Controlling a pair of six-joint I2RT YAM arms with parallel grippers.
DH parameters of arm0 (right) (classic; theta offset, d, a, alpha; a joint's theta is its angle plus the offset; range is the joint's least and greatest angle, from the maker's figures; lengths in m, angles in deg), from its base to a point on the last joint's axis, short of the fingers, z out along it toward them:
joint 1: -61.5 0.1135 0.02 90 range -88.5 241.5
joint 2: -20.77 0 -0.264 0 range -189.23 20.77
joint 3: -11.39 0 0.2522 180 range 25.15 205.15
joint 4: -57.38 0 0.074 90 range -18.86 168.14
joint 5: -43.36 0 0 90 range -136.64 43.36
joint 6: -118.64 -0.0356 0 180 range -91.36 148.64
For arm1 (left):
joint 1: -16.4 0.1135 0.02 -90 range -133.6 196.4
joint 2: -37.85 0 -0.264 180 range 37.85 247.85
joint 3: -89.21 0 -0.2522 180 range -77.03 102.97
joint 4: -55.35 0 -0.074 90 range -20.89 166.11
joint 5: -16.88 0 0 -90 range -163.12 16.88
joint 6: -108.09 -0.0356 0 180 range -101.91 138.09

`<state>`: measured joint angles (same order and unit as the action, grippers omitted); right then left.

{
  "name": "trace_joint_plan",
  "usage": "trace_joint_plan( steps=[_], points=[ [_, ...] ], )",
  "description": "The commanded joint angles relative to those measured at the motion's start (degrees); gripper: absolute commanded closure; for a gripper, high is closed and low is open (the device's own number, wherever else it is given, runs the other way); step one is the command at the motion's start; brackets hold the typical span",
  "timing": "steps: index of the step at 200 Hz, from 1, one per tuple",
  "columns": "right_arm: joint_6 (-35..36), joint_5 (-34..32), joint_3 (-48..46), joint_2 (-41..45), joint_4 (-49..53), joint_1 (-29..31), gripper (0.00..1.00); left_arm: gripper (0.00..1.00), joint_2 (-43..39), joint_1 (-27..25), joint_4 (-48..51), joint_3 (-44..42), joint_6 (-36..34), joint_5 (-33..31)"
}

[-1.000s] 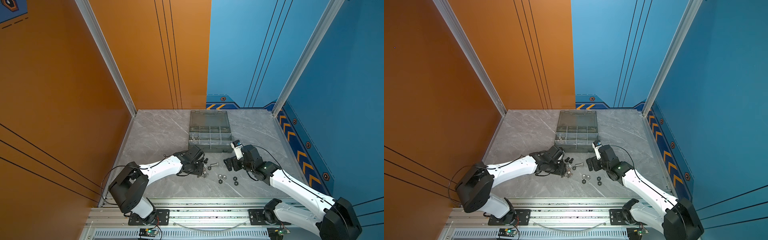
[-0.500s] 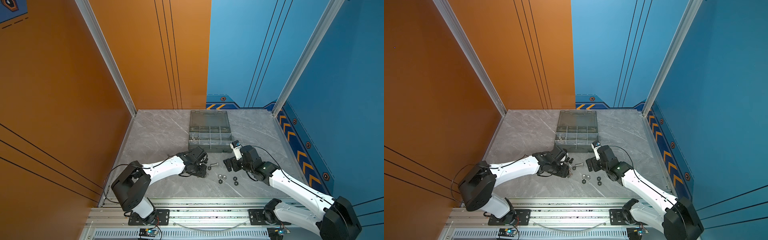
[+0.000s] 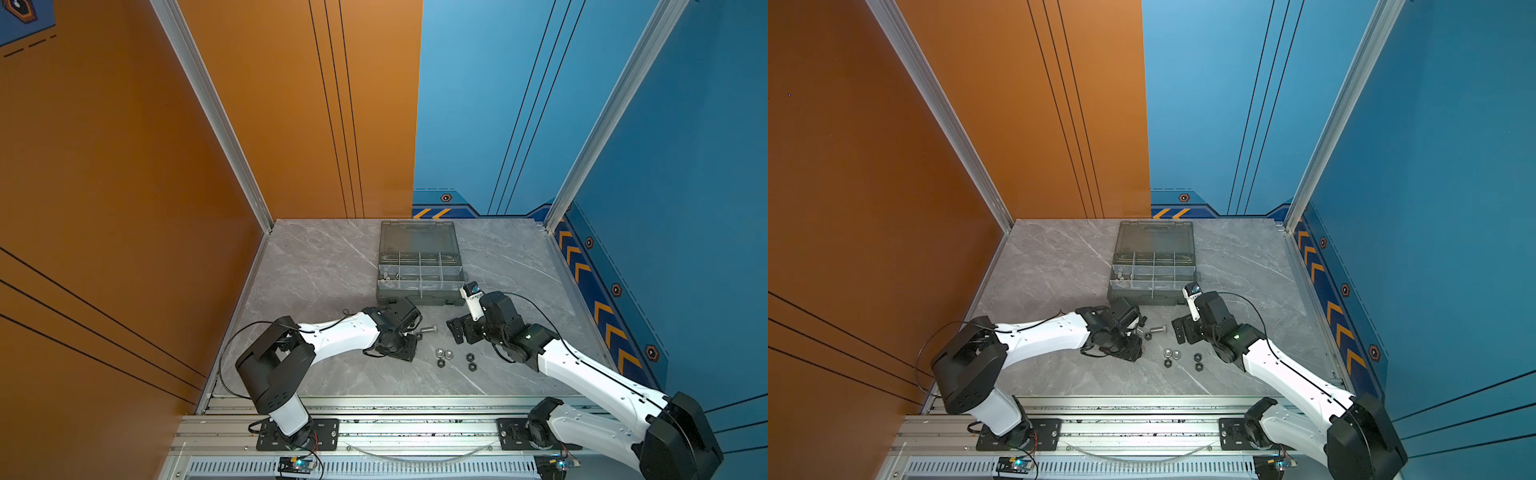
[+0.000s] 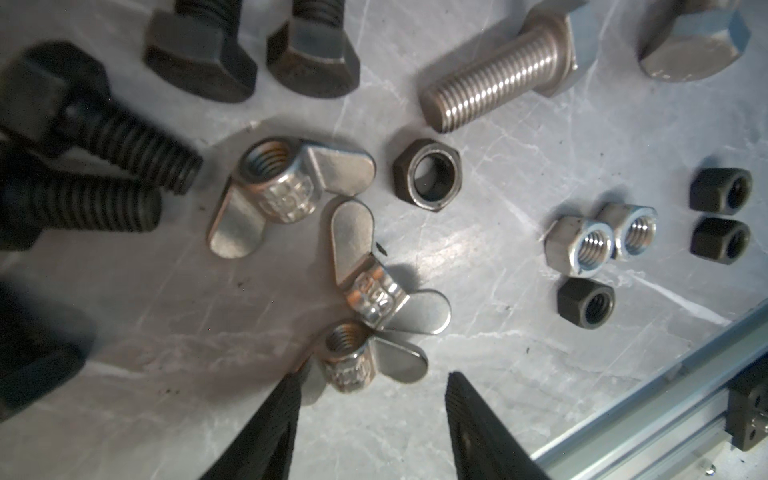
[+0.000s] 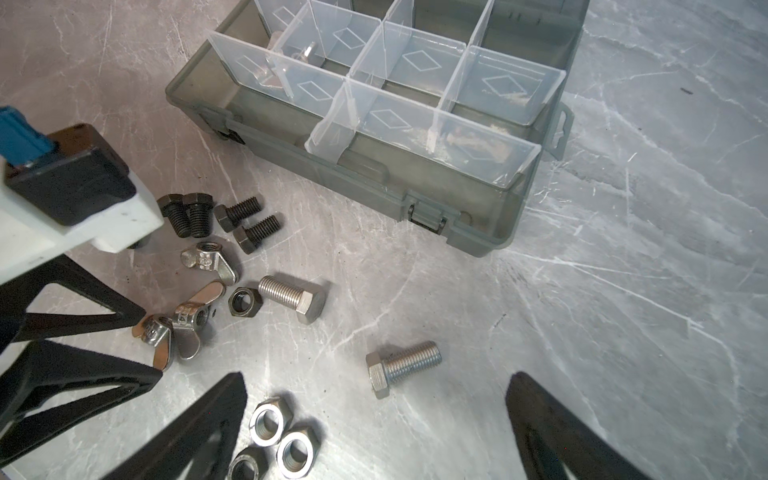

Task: Sort the screws and nuts into containers
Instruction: 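Lower the open left gripper toward another silver wing nut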

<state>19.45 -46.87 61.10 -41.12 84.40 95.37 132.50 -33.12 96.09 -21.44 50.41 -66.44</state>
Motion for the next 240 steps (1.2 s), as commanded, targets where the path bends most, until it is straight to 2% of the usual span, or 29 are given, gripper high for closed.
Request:
trace_joint_plan(
  steps=[1,70,143,240],
  points=[
    [-0.49,-1.29,-0.68,-0.60,-0.69,0.44,0.00,0.42,1.13,0.12,3.29,2.54,-1.93,-1.48],
    [-0.54,-1.36,-0.71,-0.95,-0.79,0.42,0.00,0.42,2.68,1.74,3.86,3.03,-4.83,-2.43],
    [-0.82,-1.51,-0.70,-1.23,-0.93,0.44,0.00,0.42,5.45,3.63,3.89,7.63,-8.80,-0.62],
    [-1.14,-1.11,-0.61,-2.21,-1.44,0.47,0.00,0.44,8.09,3.75,1.70,6.73,-8.46,1.50]
  ],
)
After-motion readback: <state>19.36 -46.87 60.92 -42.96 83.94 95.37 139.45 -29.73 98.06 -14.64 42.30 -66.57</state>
